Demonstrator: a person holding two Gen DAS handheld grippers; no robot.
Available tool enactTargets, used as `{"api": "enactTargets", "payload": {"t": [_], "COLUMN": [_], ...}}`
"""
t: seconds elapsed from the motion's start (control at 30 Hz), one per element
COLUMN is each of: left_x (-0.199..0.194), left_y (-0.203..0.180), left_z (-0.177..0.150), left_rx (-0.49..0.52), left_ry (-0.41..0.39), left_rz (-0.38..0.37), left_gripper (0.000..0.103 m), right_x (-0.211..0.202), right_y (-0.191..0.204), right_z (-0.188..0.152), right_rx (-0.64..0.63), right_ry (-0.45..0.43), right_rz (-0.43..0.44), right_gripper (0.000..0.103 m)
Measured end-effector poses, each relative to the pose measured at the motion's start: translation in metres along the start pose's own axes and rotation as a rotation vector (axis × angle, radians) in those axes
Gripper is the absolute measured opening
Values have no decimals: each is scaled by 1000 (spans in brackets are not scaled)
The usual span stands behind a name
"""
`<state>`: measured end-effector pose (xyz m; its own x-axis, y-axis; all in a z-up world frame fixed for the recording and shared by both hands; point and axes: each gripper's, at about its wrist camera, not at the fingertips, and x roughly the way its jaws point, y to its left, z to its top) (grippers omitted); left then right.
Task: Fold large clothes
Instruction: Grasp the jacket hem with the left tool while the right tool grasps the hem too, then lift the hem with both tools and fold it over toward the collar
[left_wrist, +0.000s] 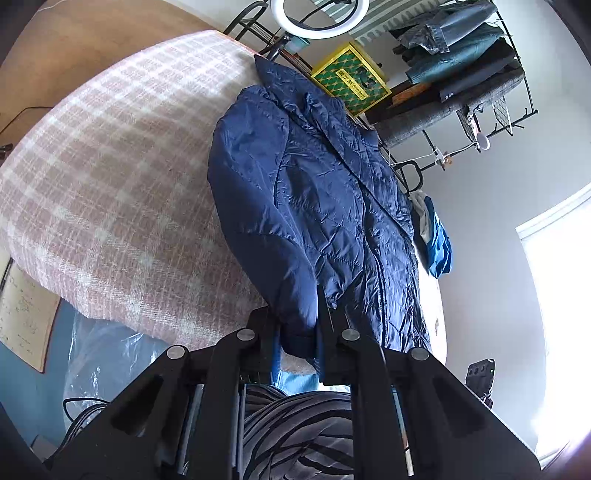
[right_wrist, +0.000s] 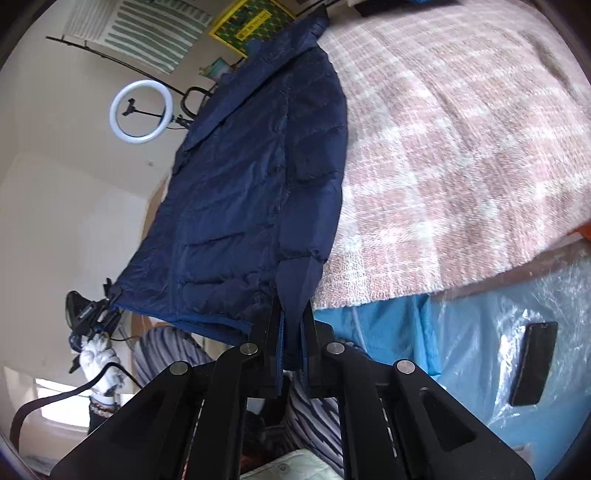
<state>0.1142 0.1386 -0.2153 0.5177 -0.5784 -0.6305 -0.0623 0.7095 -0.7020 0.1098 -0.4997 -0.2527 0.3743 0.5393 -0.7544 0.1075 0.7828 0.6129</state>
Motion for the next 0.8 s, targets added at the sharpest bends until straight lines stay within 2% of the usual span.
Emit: {"api": "enactTargets", "payload": {"t": [0.1, 0.17, 0.2, 0.23, 0.27, 0.3, 0.37, 0.43, 0.5, 0.6, 0.67, 0.7, 0.73, 0.8], "left_x": [0, -1, -1, -1, 0, 1, 1, 1, 1, 2, 2, 3, 3, 1], "left_y": [-1, -1, -2, -3, -4, -4, -5, -6, -6, -6, -6, -6, -6, -10], "left_z": [1, 1, 1, 1, 1, 1, 1, 0, 0, 0, 0, 0, 0, 2], "left_rx": [3, 9, 16, 20, 23, 22, 16, 16, 19, 20, 21, 18, 15, 25], "left_ry": [-1, 0, 0, 0, 1, 2, 3, 4, 5, 6, 8, 8, 9, 4], "left_rz": [-3, -6, -5, -4, -2, -2, -5, -3, 0, 5, 5, 6, 5, -2], "left_gripper": [12, 12, 12, 12, 12, 12, 12, 12, 12, 12, 12, 12, 12, 12], "right_x": [-18, -29, -31, -33, -32, -31, -15, 1, 17, 30, 35, 35, 33, 17], "right_y": [1, 6, 8, 9, 11, 11, 7, -6, -18, -18, -13, -12, -10, -3], "right_z": [4, 12, 16, 18, 21, 22, 28, 30, 27, 15, 8, 6, 6, 11], "right_rx": [-35, -62, -75, -83, -98, -109, -115, -68, -7, -4, -24, -24, -20, -26], "right_ry": [-54, -90, -97, -108, -128, -133, -118, -94, -49, 9, 49, 59, 59, 16], "right_rz": [3, -51, -62, -65, -66, -67, -88, -84, -3, 59, 96, 113, 125, 175], "right_gripper": [8, 9, 24, 48, 58, 63, 63, 63, 62, 52, 33, 12, 7, 5]}}
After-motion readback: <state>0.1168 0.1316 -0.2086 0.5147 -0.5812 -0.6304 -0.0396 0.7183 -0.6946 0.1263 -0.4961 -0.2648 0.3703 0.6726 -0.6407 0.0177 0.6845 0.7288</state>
